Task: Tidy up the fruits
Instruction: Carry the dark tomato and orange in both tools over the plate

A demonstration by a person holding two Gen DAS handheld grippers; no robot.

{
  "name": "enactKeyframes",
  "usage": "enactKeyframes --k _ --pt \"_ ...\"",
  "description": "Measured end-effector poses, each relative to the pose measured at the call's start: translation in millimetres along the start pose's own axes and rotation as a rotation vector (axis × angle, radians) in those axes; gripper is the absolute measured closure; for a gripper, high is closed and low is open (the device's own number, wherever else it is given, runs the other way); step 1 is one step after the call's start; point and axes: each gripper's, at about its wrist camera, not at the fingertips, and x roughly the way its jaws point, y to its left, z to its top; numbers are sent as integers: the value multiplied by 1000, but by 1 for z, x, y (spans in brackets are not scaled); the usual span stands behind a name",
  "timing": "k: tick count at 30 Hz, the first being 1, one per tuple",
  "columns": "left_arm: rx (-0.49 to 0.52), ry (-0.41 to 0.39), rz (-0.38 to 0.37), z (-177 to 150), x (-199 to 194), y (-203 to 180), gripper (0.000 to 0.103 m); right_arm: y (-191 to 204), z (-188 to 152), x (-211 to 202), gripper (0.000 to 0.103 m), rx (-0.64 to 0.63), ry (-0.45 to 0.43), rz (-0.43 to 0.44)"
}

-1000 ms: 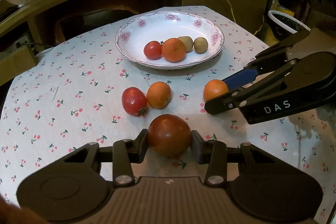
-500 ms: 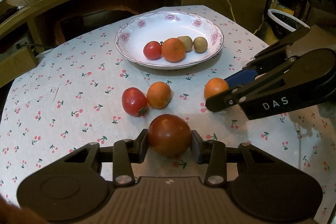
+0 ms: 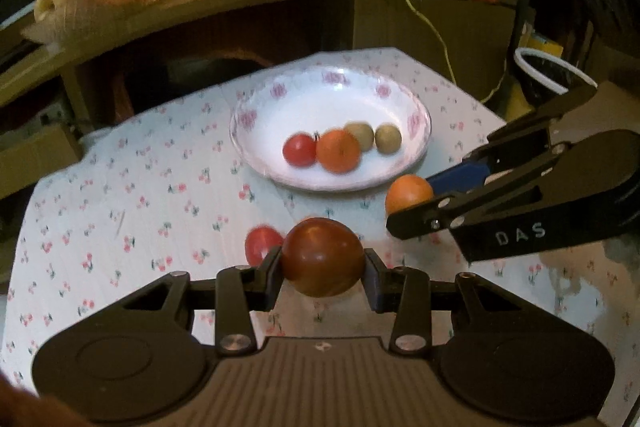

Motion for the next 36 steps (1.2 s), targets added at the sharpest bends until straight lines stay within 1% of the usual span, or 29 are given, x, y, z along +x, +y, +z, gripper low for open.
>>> enactKeyframes --k 4,9,12,18,21,26,30,36 --pt "6 -25 9 13 3 -1 58 -3 7 -4 73 12 -26 -9" --pt "22 -51 25 30 11 -2 58 -11 20 -6 73 36 -67 -41" --pt "28 -52 28 36 17 1 58 -18 26 -4 73 54 -81 -59" --pt "64 -30 28 38 33 0 58 -25 27 6 73 75 -64 -84" --pt "76 -35 28 40 36 -1 58 -28 26 11 73 88 -52 -91" --pt "96 -30 29 45 45 -1 58 -33 29 15 73 96 -54 -103" --pt "125 -27 35 47 51 -3 58 -37 29 19 73 104 -44 -101" --pt "140 -24 36 48 58 -3 57 -39 31 28 73 111 -30 -103"
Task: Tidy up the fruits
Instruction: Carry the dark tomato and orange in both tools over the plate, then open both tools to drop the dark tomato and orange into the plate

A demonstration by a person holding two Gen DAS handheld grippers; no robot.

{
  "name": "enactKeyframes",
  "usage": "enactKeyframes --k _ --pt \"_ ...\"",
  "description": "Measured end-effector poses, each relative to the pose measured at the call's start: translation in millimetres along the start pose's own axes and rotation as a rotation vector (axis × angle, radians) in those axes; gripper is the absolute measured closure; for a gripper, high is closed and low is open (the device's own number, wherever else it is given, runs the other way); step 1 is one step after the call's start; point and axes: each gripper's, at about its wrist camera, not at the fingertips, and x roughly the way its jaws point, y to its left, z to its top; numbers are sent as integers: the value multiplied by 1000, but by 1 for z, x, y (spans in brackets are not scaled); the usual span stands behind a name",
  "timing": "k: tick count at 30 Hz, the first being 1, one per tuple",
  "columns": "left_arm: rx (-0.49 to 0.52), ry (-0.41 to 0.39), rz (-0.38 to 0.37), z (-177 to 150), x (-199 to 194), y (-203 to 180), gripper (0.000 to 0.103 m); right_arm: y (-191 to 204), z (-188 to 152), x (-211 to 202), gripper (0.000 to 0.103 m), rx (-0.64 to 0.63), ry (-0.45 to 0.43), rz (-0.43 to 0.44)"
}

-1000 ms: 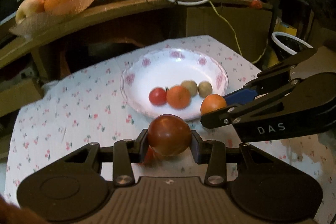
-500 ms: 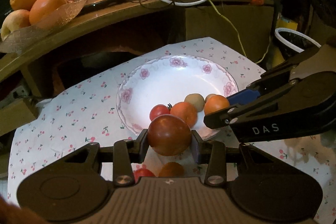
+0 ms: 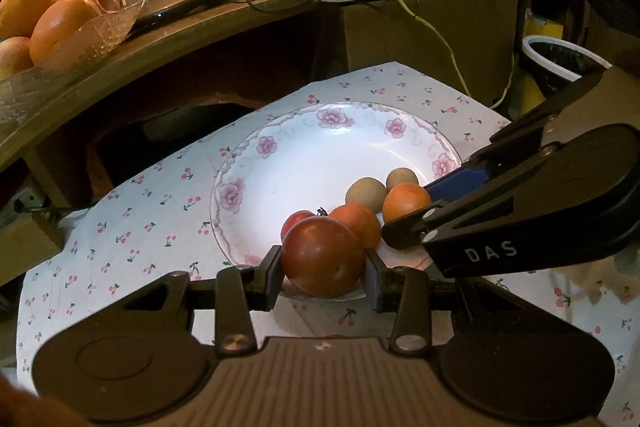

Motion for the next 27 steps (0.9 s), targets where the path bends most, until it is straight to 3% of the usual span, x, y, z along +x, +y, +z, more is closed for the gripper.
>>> enactKeyframes --k 16,20,27 --pt "-3 -38 5 5 11 4 55 -2 5 8 72 -2 -34 -28" --pt "4 -59 14 6 12 5 47 -3 7 10 72 3 -47 -37" --pt "1 -57 19 7 7 6 47 -4 6 7 64 2 -64 -49"
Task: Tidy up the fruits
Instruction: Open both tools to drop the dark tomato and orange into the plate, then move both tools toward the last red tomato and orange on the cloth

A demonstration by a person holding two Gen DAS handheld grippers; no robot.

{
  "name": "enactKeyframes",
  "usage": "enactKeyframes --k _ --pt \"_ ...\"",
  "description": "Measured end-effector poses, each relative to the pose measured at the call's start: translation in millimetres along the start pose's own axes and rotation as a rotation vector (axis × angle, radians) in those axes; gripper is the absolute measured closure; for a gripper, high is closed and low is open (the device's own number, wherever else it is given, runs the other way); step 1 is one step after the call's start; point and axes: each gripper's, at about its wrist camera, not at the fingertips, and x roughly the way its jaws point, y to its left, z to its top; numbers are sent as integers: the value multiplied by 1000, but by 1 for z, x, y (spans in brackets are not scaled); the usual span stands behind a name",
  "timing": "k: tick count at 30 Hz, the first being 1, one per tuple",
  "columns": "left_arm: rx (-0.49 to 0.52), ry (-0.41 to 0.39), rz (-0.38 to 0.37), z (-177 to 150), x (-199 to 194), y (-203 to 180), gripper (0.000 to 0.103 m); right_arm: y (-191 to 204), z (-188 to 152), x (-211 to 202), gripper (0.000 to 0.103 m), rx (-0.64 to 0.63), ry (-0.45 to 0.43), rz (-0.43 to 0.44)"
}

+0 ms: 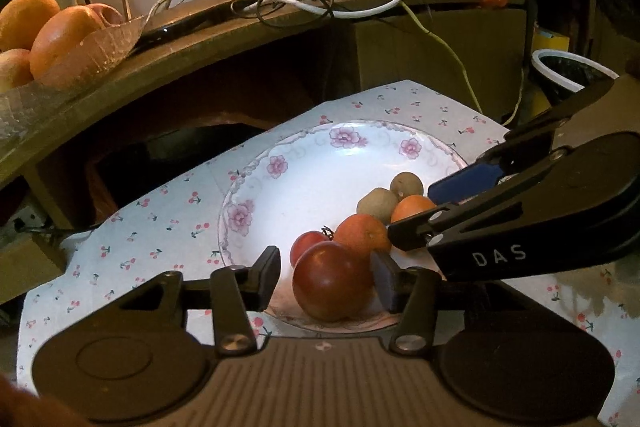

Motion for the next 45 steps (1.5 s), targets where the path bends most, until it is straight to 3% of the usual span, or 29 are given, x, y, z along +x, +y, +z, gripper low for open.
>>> enactKeyframes --k 1,13,21,32,37,45 --pt "-1 -2 1 1 -2 0 47 0 0 -2 60 -3 -10 -1" --pt "-62 -45 71 3 -36 16 47 -8 3 -23 60 17 -63 -8" --pt "-136 -2 129 -16 -64 34 47 3 0 -40 60 -1 -80 61" --pt "-173 59 108 -45 -80 35 47 44 -27 -45 60 -102 1 217" --pt "-150 65 68 -47 -80 35 49 60 -30 -30 59 -157 28 237" --pt "-167 84 63 -54 -84 50 48 72 -32 -8 60 -193 58 249"
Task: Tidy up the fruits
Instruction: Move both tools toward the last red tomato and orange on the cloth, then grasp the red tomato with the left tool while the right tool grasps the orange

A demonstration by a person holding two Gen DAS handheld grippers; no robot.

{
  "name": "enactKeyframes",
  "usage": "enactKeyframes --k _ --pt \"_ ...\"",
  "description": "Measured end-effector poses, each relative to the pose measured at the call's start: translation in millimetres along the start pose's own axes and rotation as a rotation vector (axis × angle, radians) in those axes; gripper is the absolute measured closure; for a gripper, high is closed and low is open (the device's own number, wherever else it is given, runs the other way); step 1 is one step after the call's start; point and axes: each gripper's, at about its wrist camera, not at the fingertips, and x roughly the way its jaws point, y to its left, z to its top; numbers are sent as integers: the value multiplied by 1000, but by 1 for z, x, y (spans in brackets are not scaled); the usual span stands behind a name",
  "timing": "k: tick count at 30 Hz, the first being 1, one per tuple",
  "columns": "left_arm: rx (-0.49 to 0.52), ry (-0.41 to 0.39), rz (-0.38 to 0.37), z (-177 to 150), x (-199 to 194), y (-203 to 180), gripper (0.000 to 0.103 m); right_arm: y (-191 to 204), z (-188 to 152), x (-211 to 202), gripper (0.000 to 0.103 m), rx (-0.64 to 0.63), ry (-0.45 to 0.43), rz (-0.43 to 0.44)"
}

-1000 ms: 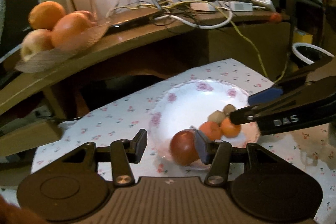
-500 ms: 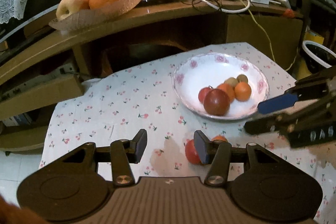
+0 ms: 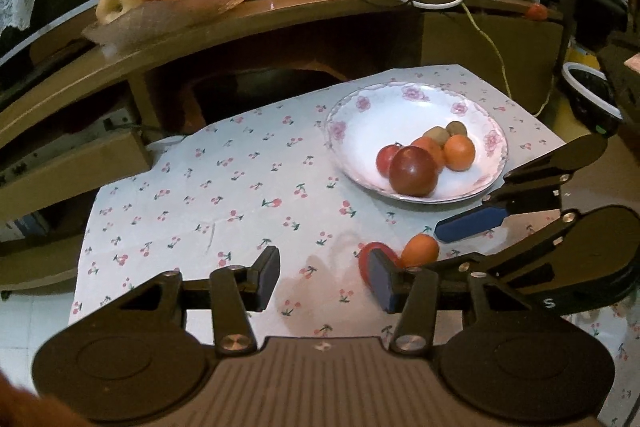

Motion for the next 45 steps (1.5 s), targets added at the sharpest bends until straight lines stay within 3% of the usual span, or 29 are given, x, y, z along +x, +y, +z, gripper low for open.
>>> enactKeyframes --k 3,6,16,23,27,30,35,45 --pt "-7 3 -11 -2 0 3 48 -1 0 6 61 3 11 -4" --pt "-5 11 -23 -3 1 3 48 0 -1 10 73 3 26 -3" --pt "-18 49 -103 -4 20 -14 48 -13 -10 -9 74 46 55 -43" --pt "-33 54 -73 -3 43 -24 48 -23 -21 -22 74 52 56 -76" --pt "-38 68 -72 -6 52 -30 62 -28 -26 -25 74 61 53 -77" --pt "-15 66 -69 -5 50 -37 69 -29 -27 -28 74 49 47 -93" --pt "-2 66 -72 -7 46 -42 69 -31 -31 -31 74 47 39 -88" --pt "63 85 -164 -20 6 -67 69 -16 -50 -56 74 49 50 -95"
